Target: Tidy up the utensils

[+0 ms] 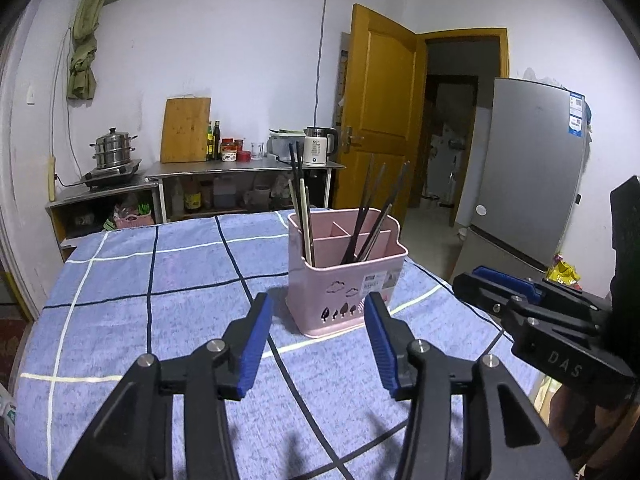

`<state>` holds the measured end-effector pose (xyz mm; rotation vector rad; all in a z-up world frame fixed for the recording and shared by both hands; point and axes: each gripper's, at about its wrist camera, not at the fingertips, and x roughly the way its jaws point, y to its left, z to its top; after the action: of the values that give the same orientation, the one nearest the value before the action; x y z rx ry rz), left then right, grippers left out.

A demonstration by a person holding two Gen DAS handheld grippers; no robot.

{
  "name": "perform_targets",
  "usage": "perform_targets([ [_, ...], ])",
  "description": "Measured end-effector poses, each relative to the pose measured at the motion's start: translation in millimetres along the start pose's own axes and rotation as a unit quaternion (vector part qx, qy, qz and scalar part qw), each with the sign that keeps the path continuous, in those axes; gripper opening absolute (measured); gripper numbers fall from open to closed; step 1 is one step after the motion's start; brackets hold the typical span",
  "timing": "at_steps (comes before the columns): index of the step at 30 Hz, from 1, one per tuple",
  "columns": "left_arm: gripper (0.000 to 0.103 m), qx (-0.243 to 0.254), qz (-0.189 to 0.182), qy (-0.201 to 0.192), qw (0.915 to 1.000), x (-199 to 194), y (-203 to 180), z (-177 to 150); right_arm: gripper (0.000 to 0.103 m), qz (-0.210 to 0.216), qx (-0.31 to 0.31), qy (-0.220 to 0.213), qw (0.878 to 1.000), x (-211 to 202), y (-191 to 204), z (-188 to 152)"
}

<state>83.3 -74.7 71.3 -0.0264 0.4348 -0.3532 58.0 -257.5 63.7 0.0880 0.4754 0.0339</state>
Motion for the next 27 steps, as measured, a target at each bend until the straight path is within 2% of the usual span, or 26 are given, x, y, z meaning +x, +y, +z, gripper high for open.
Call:
perform_targets([
  [6,0.050,-0.006,0.001,-0.017,0.9998,-1.0,1.6,-13.6,0.030,-0.008,-0.005,-0.012,1.000,-0.7,4.1,-14.1],
  [12,0.050,-0.007,0.008,-0.014,0.9998,2.6,3.5,-26.9,0.030,-0.014,-0.012,-0.015,1.000,0.9,7.3,-27.8],
  [27,0.050,-0.008,0.017,-0.016,0.9997,1.9,2.6,-32.9,0.030,-0.021,-0.017,-0.023,0.999,-1.8,11.6,-29.8],
])
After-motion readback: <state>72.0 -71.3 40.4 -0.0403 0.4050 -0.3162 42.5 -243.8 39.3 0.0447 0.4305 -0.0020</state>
